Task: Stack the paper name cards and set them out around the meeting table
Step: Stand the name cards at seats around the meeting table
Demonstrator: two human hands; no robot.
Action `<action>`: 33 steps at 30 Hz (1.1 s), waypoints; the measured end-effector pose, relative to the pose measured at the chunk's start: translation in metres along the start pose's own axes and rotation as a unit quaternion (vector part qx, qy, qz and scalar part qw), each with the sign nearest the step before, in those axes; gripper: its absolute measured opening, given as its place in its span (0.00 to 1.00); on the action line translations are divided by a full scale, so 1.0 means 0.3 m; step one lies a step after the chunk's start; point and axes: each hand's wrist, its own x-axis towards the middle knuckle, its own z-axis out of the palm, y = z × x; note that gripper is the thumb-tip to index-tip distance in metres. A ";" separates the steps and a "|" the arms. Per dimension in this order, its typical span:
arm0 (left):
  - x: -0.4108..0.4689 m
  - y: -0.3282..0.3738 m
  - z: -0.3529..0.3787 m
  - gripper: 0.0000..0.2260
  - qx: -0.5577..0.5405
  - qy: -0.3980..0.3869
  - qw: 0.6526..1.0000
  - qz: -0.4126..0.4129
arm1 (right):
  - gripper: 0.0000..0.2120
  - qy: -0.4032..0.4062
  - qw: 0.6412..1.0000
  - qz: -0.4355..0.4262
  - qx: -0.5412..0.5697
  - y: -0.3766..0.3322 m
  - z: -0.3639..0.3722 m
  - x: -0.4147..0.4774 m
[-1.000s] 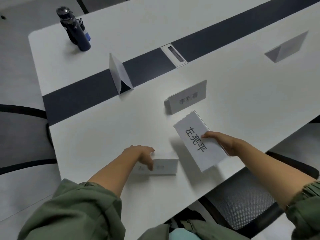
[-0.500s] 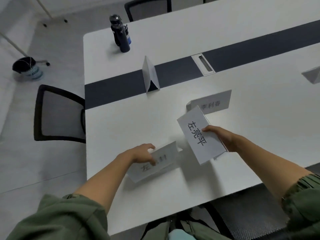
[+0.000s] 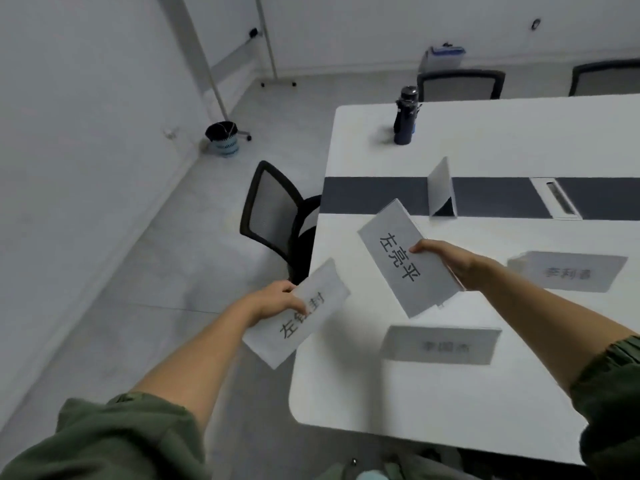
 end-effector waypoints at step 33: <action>0.081 -1.160 -1.616 0.20 -0.212 0.199 0.949 -0.123 | 0.29 -0.114 0.971 -0.056 -0.202 -1.123 1.713 1.213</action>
